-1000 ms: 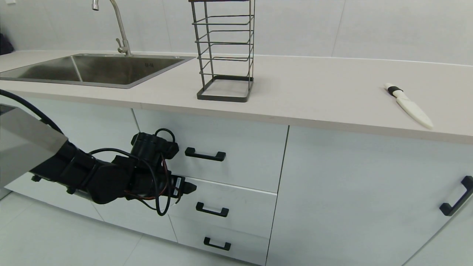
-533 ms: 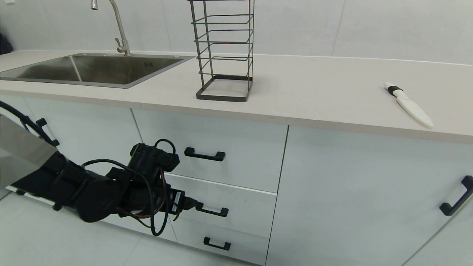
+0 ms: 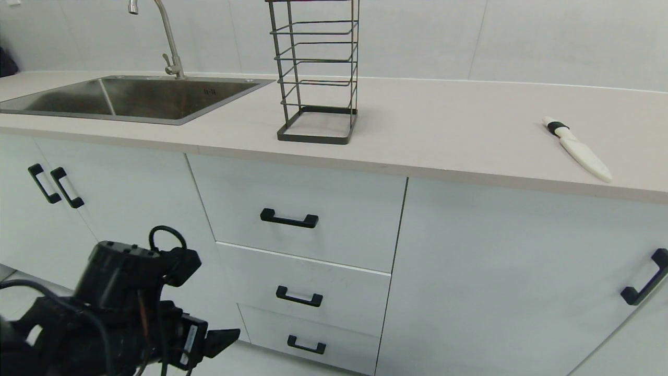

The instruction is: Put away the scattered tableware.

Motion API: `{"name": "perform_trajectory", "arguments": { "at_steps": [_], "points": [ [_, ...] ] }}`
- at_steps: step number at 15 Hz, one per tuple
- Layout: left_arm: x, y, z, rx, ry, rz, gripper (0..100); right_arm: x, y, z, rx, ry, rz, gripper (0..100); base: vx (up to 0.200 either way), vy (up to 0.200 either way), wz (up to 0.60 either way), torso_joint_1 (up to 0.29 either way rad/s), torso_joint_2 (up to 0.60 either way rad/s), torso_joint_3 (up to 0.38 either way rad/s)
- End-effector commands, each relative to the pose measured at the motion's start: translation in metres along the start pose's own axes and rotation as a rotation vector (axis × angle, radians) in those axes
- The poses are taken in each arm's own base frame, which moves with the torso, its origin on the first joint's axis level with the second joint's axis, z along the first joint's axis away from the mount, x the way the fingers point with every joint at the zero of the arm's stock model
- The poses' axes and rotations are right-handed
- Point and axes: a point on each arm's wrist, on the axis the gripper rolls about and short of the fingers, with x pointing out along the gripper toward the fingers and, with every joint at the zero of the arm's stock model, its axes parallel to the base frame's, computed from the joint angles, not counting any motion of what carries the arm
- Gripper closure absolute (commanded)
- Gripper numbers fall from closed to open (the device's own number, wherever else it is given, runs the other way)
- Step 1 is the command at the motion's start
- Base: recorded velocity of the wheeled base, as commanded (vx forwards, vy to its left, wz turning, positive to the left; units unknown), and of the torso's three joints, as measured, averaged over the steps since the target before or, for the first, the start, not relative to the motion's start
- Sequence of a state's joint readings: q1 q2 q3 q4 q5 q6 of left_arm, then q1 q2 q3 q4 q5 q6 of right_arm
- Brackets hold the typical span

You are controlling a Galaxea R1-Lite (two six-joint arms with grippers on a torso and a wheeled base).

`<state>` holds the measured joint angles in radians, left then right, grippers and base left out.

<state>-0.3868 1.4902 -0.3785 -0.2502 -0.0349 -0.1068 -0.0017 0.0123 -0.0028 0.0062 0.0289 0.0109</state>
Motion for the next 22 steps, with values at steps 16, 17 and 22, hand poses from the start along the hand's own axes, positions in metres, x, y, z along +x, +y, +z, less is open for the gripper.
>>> {"name": "perform_trajectory", "arguments": {
  "at_steps": [16, 17, 22],
  "points": [
    [-0.144, 0.011, -0.099, 0.269, -0.743, 0.349, 0, 0.0, 0.0, 0.0, 0.0, 0.003, 0.0, 0, 0.0, 0.0, 0.0, 0.0, 0.0, 0.0],
    [-0.142, 0.011, -0.107, 0.269, -0.752, 0.354, 0, 0.0, 0.0, 0.0, 0.0, 0.001, 0.0, 0, 0.0, 0.0, 0.0, 0.0, 0.0, 0.0],
    [-0.138, 0.007, -0.137, 0.245, -0.82, 0.425, 0, 0.0, 0.0, 0.0, 0.0, 0.003, 0.0, 0, 0.0, 0.0, 0.0, 0.0, 0.0, 0.0]
  ]
}}
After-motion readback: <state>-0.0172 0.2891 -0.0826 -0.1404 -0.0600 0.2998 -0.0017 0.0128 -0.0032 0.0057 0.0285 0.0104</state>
